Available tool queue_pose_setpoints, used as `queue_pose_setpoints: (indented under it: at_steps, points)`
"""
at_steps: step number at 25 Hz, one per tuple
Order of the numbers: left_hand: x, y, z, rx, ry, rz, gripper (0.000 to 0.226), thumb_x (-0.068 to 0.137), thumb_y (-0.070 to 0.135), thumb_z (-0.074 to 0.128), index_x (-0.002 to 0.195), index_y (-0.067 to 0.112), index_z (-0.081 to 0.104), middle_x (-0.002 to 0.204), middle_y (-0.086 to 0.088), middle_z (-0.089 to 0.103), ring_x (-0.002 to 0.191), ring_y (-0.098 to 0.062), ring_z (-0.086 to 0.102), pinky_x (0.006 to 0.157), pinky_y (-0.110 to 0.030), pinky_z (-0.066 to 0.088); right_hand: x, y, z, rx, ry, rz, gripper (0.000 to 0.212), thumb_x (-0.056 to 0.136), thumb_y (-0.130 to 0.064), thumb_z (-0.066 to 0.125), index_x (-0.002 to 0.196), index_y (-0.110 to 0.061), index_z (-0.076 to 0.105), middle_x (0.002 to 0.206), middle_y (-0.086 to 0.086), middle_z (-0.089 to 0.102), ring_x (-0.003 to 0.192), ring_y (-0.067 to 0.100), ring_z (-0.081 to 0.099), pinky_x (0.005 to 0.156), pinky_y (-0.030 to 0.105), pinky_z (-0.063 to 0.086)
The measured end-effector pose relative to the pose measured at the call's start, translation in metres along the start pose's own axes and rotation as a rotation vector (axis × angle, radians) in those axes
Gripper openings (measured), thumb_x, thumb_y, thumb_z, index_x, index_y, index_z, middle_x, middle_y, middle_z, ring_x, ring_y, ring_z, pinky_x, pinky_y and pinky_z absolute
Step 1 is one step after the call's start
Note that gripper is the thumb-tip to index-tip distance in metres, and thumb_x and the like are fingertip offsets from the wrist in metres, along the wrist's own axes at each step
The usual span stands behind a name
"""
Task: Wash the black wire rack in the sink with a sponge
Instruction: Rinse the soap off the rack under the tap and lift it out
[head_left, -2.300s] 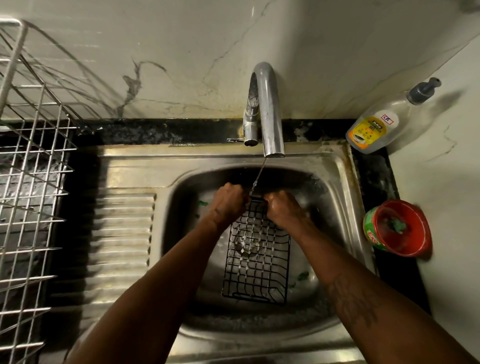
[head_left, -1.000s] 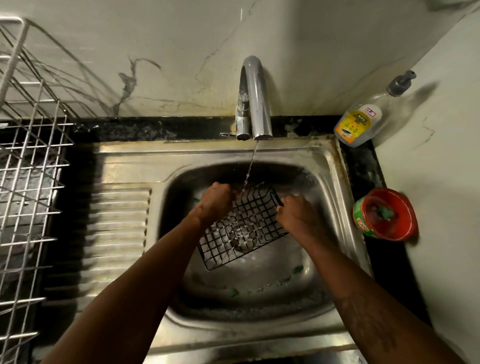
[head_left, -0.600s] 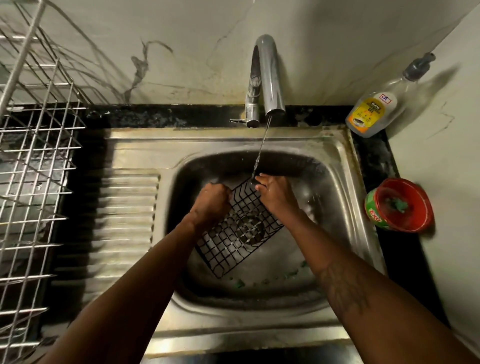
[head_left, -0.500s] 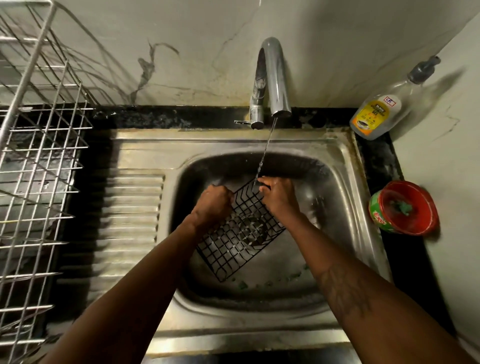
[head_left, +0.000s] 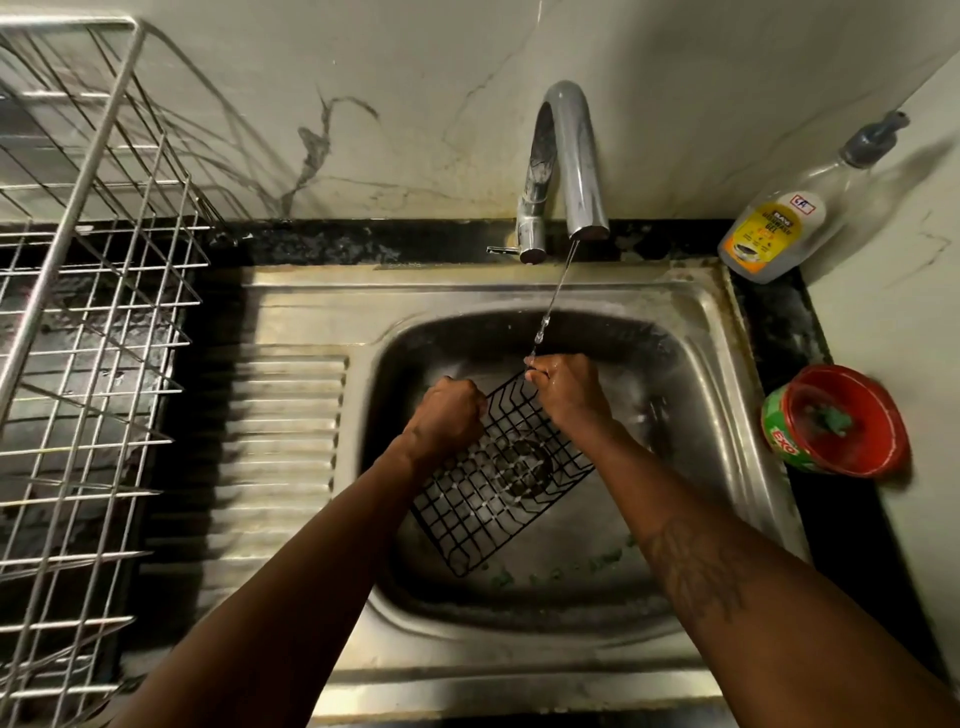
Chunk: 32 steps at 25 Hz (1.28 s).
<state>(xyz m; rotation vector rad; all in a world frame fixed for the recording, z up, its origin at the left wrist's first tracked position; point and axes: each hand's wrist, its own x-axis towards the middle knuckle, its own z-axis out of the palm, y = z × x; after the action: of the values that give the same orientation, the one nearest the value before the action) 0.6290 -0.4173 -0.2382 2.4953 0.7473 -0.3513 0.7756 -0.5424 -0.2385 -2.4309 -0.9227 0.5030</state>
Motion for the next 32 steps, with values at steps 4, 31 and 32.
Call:
queue_pose_setpoints:
  at_steps: [4, 31, 32]
  points:
    - [-0.004, -0.004, 0.003, -0.016, -0.025, -0.005, 0.025, 0.078, 0.012, 0.056, 0.055, 0.019, 0.049, 0.063, -0.003, 0.06, 0.064, -0.025, 0.059, 0.062, -0.033, 0.057, 0.002, 0.0, 0.009, 0.025, -0.124, -0.019, 0.029, 0.098, -0.012, 0.057, 0.122, -0.018, 0.071, 0.124, 0.006, 0.07, 0.106, 0.016, 0.067, 0.092, 0.028, 0.056]
    - [-0.009, -0.011, 0.029, -0.314, 0.393, -0.257, 0.056, 0.107, 0.041, 0.032, 0.069, 0.012, 0.059, 0.07, -0.017, 0.07, 0.065, -0.034, 0.067, 0.058, -0.03, 0.046, 0.016, 0.056, -0.003, -0.182, 0.469, -0.256, 0.024, 0.079, -0.005, 0.061, 0.09, -0.014, 0.08, 0.091, 0.003, 0.078, 0.089, 0.023, 0.072, 0.091, 0.037, 0.044]
    - [-0.004, -0.012, 0.03, -0.319, 0.426, -0.26, 0.055, 0.107, 0.043, 0.03, 0.07, 0.013, 0.059, 0.069, -0.015, 0.069, 0.065, -0.034, 0.068, 0.058, -0.029, 0.047, 0.015, 0.055, 0.003, -0.159, 0.515, -0.276, 0.022, 0.078, -0.003, 0.064, 0.089, -0.015, 0.08, 0.089, 0.002, 0.077, 0.085, 0.023, 0.071, 0.087, 0.035, 0.043]
